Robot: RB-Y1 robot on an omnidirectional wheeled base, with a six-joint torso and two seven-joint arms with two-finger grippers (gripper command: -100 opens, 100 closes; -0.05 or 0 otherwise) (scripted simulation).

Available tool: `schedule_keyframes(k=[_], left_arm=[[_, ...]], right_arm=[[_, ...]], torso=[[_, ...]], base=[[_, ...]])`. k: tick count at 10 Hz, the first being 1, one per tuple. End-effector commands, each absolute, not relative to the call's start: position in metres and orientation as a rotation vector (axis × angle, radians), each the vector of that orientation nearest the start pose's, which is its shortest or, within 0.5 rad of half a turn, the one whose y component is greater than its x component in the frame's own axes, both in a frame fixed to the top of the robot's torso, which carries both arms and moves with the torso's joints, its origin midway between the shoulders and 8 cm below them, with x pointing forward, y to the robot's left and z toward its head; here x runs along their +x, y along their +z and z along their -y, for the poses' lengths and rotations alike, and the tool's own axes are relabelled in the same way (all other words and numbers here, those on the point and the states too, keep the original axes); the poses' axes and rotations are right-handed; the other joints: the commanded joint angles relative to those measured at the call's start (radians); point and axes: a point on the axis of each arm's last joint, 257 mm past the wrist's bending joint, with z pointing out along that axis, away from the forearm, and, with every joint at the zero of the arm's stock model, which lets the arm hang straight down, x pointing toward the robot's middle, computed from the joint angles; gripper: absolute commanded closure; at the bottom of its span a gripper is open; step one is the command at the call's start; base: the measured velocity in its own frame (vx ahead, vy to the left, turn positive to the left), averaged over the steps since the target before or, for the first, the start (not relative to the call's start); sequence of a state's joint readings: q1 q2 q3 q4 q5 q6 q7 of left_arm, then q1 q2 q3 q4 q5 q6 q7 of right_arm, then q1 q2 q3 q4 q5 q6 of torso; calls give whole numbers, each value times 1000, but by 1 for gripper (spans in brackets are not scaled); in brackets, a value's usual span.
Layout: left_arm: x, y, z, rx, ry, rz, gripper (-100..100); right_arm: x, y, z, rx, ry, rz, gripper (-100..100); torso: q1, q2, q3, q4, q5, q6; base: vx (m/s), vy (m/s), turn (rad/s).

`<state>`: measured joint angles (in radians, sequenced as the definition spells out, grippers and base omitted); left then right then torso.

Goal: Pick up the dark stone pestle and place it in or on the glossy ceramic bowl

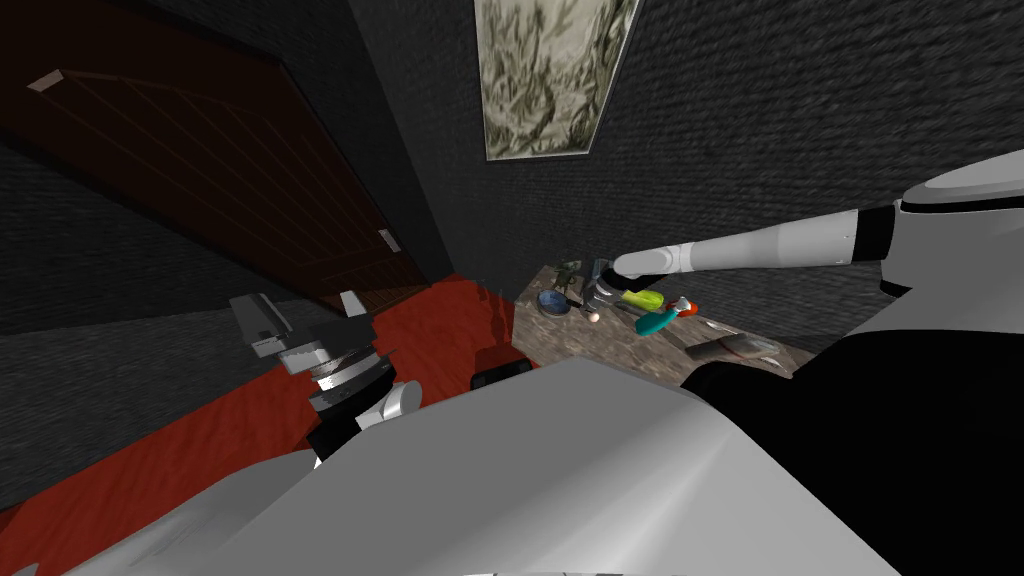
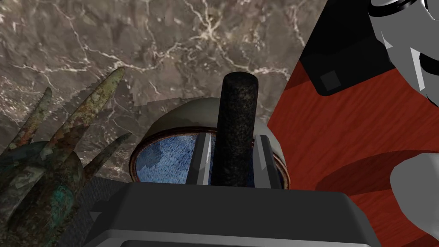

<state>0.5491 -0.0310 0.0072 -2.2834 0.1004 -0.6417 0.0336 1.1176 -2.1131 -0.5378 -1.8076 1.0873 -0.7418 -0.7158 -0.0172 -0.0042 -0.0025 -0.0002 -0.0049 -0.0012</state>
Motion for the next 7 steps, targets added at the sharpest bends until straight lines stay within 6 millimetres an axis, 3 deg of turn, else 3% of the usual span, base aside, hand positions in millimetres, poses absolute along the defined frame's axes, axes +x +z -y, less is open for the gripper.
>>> schedule_keyframes(k=[1,7], left_arm=[[310,36,-300,-667,-1382,-437,0],[310,36,-300,-667,-1382,-437,0]], right_arm=[[319,-222,426,-1336,71,-2677,100],[325,-199,383,-1363,131,-2727,100]], torso=[[0,0,0,0,0,0],[-1,0,-1,-1,-1,0]], base=[[95,24,6],[82,22,33]])
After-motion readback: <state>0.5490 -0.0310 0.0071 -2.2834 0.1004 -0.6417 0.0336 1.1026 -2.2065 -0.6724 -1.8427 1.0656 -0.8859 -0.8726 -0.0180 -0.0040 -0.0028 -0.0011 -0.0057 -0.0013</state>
